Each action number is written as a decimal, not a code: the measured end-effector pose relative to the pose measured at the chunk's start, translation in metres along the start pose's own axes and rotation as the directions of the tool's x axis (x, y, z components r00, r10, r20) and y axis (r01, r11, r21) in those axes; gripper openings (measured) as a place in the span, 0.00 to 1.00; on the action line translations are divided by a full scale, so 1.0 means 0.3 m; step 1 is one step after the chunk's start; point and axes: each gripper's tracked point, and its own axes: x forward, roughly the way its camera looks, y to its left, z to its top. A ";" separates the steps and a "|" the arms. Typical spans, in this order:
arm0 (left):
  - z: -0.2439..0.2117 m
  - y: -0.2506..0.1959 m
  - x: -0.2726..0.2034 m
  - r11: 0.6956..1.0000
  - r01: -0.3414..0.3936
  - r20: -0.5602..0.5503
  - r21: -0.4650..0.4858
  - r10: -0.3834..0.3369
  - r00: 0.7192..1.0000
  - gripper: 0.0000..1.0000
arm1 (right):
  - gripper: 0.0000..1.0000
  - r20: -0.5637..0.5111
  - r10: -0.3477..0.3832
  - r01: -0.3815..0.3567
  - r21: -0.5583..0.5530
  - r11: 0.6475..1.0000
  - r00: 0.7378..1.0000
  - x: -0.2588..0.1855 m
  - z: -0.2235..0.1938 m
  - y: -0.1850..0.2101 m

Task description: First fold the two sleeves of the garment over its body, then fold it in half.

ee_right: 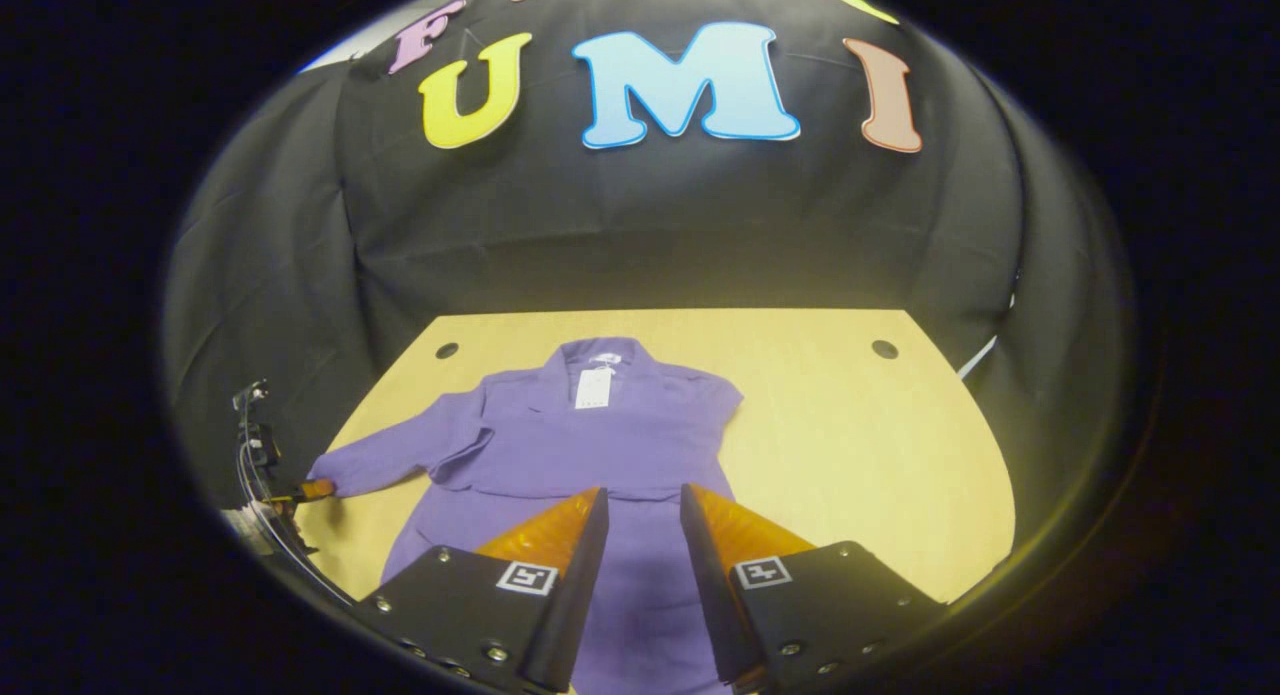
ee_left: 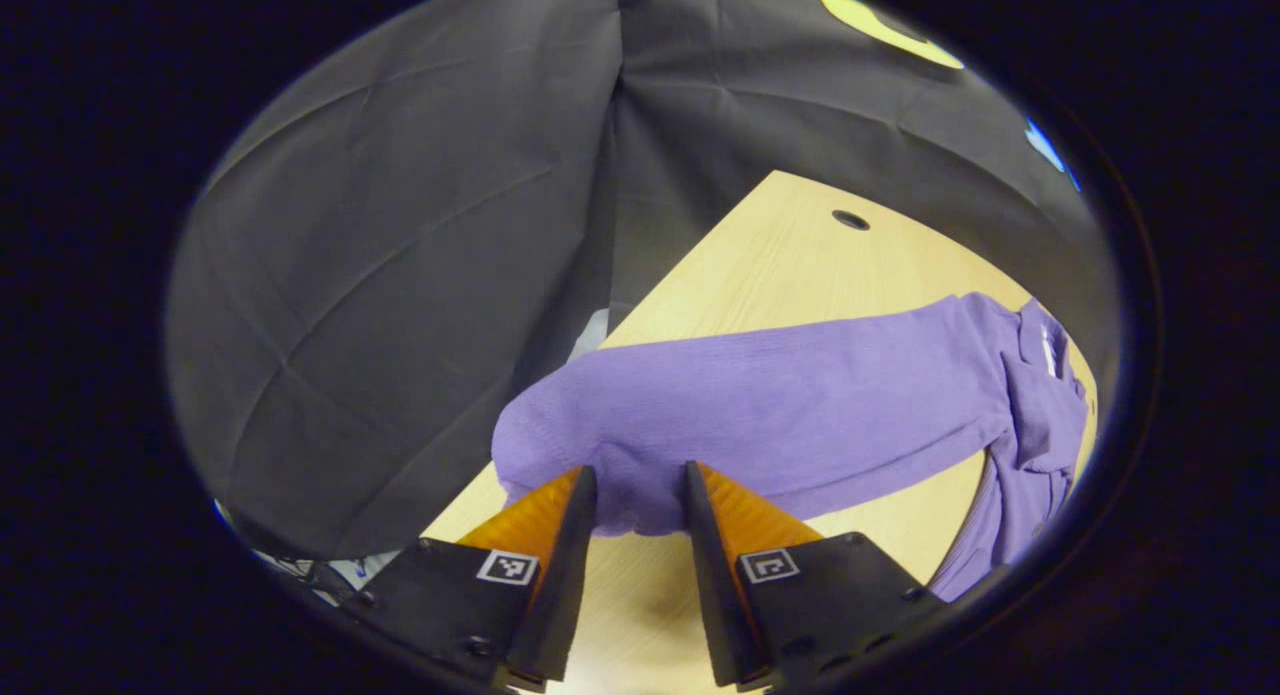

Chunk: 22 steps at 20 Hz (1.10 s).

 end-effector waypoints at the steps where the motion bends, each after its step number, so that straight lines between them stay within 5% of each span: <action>1: -0.007 0.002 -0.004 1.000 -0.008 -0.006 0.008 0.008 1.000 0.47 | 0.50 -0.002 0.001 -0.001 0.002 1.000 1.000 -0.001 -0.003 0.000; 3: -0.001 -0.001 -0.008 0.999 -0.036 -0.012 0.018 0.037 0.999 0.24 | 0.50 -0.006 -0.003 0.003 0.006 1.000 1.000 -0.003 -0.006 -0.008; 4: 0.008 -0.008 -0.005 0.999 -0.037 -0.007 0.037 0.037 0.999 0.23 | 0.50 -0.007 -0.005 0.005 0.010 1.000 1.000 -0.005 -0.008 -0.013; 5: 0.007 -0.014 -0.008 0.997 -0.057 -0.018 0.046 0.058 0.998 0.07 | 0.50 -0.007 -0.007 0.008 0.014 1.000 1.000 -0.009 -0.011 -0.021; 14: 0.050 -0.092 -0.024 0.986 -0.061 -0.010 0.152 0.063 0.998 0.07 | 0.46 -0.018 -0.019 0.019 0.042 0.999 1.000 -0.028 -0.029 -0.073; 22: 0.205 -0.363 -0.193 0.940 0.056 0.104 0.336 -0.096 0.990 0.07 | 0.49 -0.022 -0.015 0.016 0.068 0.998 1.000 -0.027 -0.046 -0.078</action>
